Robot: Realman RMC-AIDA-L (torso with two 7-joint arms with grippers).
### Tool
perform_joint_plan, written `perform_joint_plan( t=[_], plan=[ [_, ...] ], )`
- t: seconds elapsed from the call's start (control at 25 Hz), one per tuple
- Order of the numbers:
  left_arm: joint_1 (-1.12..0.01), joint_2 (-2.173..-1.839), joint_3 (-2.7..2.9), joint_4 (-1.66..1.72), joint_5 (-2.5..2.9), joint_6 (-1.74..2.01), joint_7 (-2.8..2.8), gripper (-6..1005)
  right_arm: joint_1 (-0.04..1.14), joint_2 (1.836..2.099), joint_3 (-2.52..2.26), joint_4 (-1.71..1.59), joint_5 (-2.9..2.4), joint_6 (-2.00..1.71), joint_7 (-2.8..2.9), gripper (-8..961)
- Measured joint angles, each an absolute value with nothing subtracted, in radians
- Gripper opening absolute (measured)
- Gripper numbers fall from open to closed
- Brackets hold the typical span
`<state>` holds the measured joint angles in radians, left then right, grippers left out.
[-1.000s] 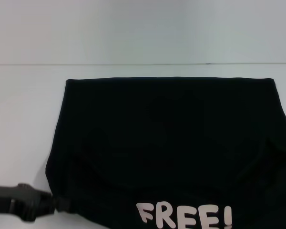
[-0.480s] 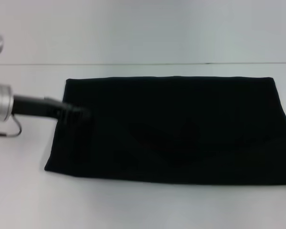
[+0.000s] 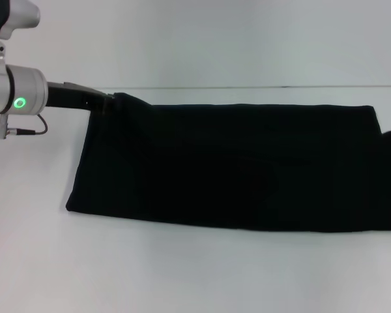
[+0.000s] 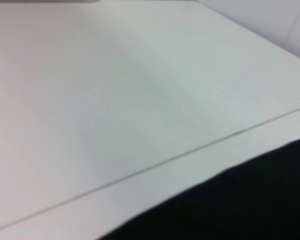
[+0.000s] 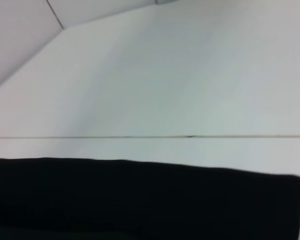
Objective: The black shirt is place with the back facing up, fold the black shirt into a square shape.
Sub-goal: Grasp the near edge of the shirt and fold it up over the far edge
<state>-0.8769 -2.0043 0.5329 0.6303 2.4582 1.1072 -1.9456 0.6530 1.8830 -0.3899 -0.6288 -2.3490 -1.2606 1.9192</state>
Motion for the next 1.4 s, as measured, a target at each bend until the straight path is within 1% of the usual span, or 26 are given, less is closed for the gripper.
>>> perform_joint_plan(
  t=[0.16, 0.48, 0.84, 1.08, 1.4],
  plan=[
    [-0.890, -2.007, 0.561, 0.607, 2.456, 1.011, -1.946, 8, 0.710, 1.877, -0.450, -0.569, -2.349, -1.115, 1.936, 17],
    [-0.913, -2.009, 0.580, 0.590, 2.459, 0.893, -1.946, 7, 0.778, 1.877, -0.477, -0.529, -2.348, -0.946, 1.944, 22],
    [-0.923, -2.011, 0.580, 0.554, 2.455, 0.782, -1.945, 7, 0.818, 1.877, -0.483, -0.468, -2.347, -0.846, 1.934, 28],
    [-0.930, -2.027, 0.580, 0.515, 2.453, 0.706, -1.940, 7, 0.831, 1.888, -0.501, -0.441, -2.341, -0.776, 1.920, 32],
    [-0.931, -2.037, 0.580, 0.495, 2.450, 0.656, -1.939, 8, 0.850, 1.891, -0.502, -0.399, -2.340, -0.719, 1.892, 37]
  ],
)
